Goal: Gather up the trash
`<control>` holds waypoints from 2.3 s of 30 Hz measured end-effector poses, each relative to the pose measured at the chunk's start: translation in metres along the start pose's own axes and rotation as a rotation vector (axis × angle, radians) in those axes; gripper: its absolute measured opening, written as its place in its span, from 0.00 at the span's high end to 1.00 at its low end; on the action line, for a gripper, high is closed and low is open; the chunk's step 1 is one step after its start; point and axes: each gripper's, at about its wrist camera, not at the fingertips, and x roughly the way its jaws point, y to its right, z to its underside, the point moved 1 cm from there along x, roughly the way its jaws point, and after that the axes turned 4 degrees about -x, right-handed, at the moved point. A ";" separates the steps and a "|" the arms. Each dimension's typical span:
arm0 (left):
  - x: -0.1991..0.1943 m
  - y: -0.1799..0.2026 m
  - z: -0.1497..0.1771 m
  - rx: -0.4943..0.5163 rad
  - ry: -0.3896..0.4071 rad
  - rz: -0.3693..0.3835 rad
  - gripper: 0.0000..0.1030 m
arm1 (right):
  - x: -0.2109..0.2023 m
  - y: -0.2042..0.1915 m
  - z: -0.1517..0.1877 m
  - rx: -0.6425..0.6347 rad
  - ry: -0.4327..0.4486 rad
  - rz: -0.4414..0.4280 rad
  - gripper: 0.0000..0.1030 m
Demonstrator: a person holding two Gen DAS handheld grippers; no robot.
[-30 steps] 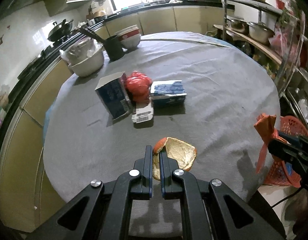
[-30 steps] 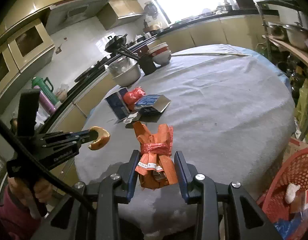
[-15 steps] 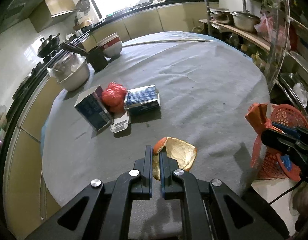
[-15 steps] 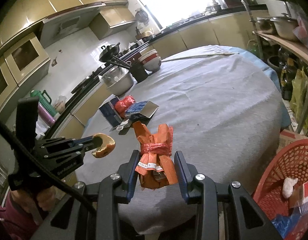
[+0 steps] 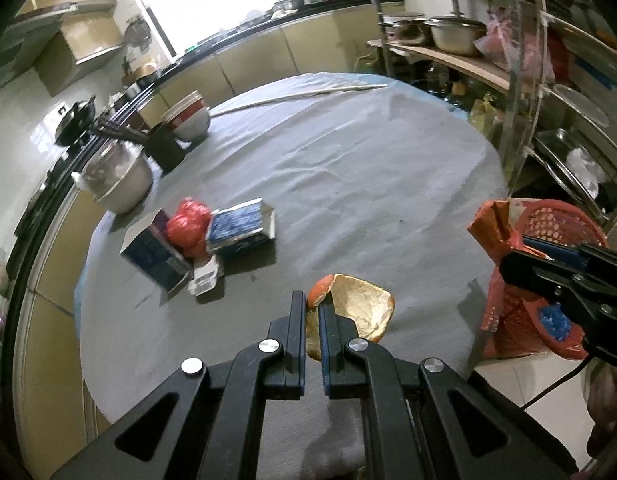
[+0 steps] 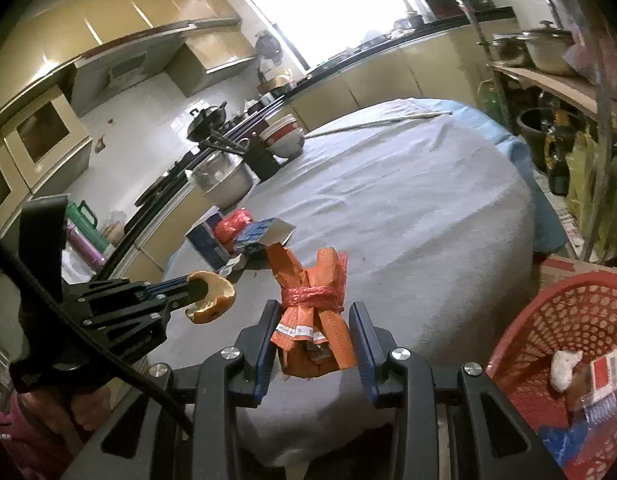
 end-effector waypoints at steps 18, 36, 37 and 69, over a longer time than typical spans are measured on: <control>-0.020 0.066 -0.020 0.144 0.052 0.082 0.94 | -0.061 0.052 0.010 0.093 0.070 0.127 0.64; -0.031 0.144 -0.026 0.271 0.070 0.243 0.94 | -0.145 0.118 0.025 0.213 0.168 0.310 0.64; -0.030 0.150 -0.026 0.273 0.061 0.272 0.94 | -0.151 0.123 0.027 0.227 0.175 0.320 0.64; 0.002 0.096 -0.007 0.088 -0.026 0.291 0.42 | -0.152 0.161 0.048 0.451 0.133 0.287 0.40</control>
